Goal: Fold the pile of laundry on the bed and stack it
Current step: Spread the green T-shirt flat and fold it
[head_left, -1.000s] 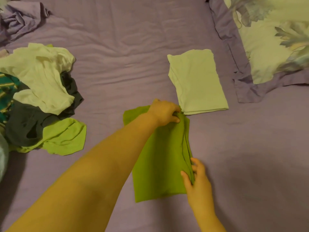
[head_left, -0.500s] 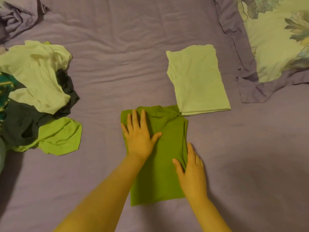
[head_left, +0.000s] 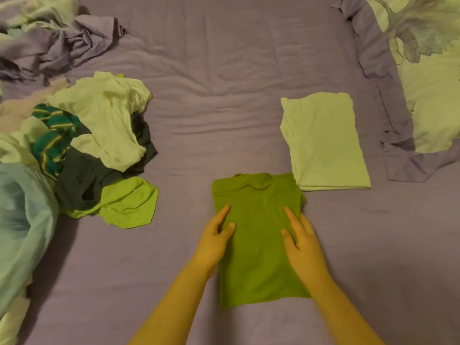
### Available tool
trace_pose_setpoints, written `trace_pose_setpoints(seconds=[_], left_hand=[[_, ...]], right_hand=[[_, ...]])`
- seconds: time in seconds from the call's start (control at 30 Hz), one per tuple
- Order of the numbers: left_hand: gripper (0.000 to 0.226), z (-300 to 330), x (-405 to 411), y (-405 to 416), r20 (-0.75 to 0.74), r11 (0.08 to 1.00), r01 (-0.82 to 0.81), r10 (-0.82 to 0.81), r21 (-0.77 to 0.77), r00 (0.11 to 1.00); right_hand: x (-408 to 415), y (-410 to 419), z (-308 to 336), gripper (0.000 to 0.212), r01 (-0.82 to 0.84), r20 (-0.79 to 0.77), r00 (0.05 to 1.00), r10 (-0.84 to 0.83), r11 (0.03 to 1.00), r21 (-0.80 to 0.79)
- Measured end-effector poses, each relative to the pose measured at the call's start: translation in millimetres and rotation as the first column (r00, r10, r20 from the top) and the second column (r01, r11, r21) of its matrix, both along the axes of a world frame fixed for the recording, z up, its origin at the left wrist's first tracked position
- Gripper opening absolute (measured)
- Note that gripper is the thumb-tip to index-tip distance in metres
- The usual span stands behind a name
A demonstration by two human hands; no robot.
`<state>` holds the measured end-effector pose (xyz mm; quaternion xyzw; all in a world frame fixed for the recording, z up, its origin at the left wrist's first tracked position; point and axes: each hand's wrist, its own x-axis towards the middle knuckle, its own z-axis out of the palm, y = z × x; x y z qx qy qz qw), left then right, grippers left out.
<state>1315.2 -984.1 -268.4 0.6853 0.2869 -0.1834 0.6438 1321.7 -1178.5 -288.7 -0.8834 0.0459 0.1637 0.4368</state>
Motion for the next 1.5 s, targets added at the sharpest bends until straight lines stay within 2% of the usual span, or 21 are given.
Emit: trace_pose_setpoints(seconds=[0.13, 0.23, 0.43, 0.57, 0.7, 0.83, 0.9, 1.0, 1.1, 1.17, 1.23, 1.3, 1.37, 1.5], left_hand=[[0.05, 32.7, 23.0, -0.8, 0.09, 1.0, 0.014, -0.013, -0.003, 0.996], [0.062, 59.1, 51.8, -6.1, 0.125, 0.993, 0.12, -0.118, -0.007, 0.985], [0.086, 89.0, 124.4, -37.3, 0.185, 0.864, 0.427, -0.481, 0.268, 0.857], [0.09, 94.9, 179.1, -66.7, 0.229, 0.785, 0.493, -0.594, 0.375, 0.771], [0.092, 80.2, 232.8, -92.7, 0.26, 0.81, 0.46, -0.562, 0.363, 0.785], [0.099, 36.1, 246.8, -110.3, 0.206, 0.867, 0.444, -0.488, 0.227, 0.848], [0.102, 7.6, 236.1, -116.8, 0.166, 0.84, 0.487, -0.529, 0.238, 0.832], [0.097, -21.1, 217.2, -122.4, 0.076, 0.76, 0.516, -0.586, 0.395, 0.806], [0.084, -27.4, 209.3, -124.1, 0.105, 0.732, 0.497, -0.604, 0.466, 0.79], [0.077, -25.3, 208.3, -124.5, 0.153, 0.756, 0.459, -0.58, 0.467, 0.8], [0.071, -23.5, 206.3, -125.2, 0.162, 0.795, 0.398, -0.515, 0.458, 0.841], [0.068, -22.5, 202.1, -126.7, 0.112, 0.81, 0.377, -0.469, 0.449, 0.876], [0.068, -22.3, 195.2, -127.8, 0.05, 0.806, 0.388, -0.455, 0.446, 0.889], [0.057, -15.9, 172.3, -117.3, -0.042, 0.81, 0.447, -0.468, 0.378, 0.883]], right_hand=[[19.6, -2.8, 30.4, 0.051, -0.052, 0.096, 0.994, 0.047, 0.998, 0.046], [45.9, -15.3, 53.9, 0.052, -0.039, 0.146, 0.989, 0.028, 0.997, 0.07], [120.6, -63.4, 94.4, 0.05, -0.041, 0.209, 0.977, 0.038, 0.999, 0.007], [170.3, -100.7, 101.9, 0.055, -0.106, 0.211, 0.97, 0.122, 0.991, -0.087], [216.9, -132.6, 84.2, 0.06, -0.07, 0.213, 0.973, 0.084, 0.995, -0.073], [236.4, -149.6, 38.3, 0.08, -0.061, 0.048, 0.997, 0.062, 0.998, -0.017], [228.5, -152.4, 10.7, 0.084, -0.089, -0.002, 0.996, 0.09, 0.991, -0.1], [215.0, -153.9, -12.4, 0.072, -0.068, 0.07, 0.994, 0.084, 0.976, -0.208], [217.3, -153.3, -10.8, 0.061, -0.096, 0.135, 0.98, 0.143, 0.947, -0.307], [224.3, -152.8, -3.6, 0.055, -0.1, 0.146, 0.976, 0.164, 0.925, -0.365], [228.8, -151.4, 1.6, 0.05, -0.113, 0.103, 0.979, 0.174, 0.894, -0.434], [229.4, -146.7, 3.5, 0.049, -0.14, -0.012, 0.987, 0.158, 0.832, -0.537], [225.7, -138.8, 2.9, 0.051, -0.156, -0.108, 0.988, 0.113, 0.763, -0.628], [209.8, -121.8, 8.6, 0.058, -0.151, -0.178, 0.984, 0.032, 0.682, -0.716]])
